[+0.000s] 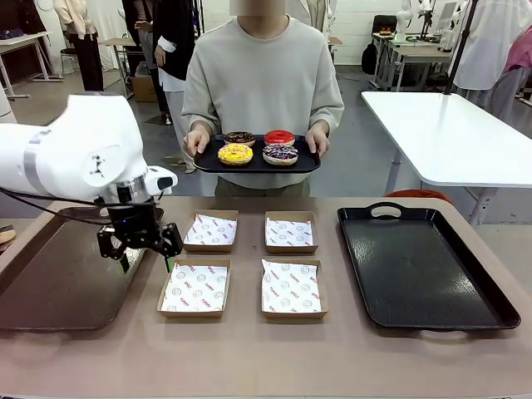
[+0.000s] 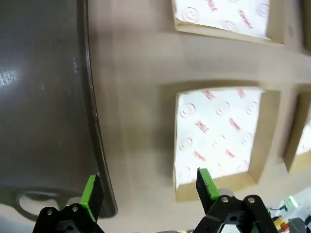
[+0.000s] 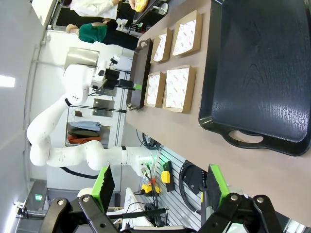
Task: Individually package the donuts and arrange them on the tray.
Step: Pick up one Paper togo box.
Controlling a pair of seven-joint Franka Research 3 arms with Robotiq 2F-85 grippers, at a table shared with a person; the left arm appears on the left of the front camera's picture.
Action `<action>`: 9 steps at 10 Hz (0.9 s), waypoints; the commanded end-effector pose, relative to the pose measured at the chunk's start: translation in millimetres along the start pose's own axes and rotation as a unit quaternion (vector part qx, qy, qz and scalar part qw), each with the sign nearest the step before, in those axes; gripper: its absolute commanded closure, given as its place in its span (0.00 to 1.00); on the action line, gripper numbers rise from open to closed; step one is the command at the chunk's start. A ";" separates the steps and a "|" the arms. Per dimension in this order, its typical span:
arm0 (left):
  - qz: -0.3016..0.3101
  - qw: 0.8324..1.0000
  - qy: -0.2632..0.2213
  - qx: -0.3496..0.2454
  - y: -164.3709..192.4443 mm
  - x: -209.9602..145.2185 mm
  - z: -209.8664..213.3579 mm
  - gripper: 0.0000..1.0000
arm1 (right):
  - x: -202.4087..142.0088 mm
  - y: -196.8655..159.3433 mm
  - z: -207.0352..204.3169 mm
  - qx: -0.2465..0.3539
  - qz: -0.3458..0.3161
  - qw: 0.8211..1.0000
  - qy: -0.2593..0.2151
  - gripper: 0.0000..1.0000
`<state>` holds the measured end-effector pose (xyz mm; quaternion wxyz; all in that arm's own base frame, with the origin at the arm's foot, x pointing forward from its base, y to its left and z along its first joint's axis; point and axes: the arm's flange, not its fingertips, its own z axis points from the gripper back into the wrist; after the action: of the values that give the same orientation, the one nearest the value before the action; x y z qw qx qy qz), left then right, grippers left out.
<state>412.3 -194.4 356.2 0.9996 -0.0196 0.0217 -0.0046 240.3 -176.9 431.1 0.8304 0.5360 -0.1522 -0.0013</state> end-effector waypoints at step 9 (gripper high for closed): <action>0.002 1.000 0.014 0.001 -24.1 -3.4 -32.0 0.00 | 0.5 0.4 -1.1 0.010 0.001 1.000 -0.004 0.00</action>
<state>408.3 -219.8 326.4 0.9991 -0.0211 0.0355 -0.0008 240.3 -176.9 431.1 0.8304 0.5360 -0.1522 -0.0013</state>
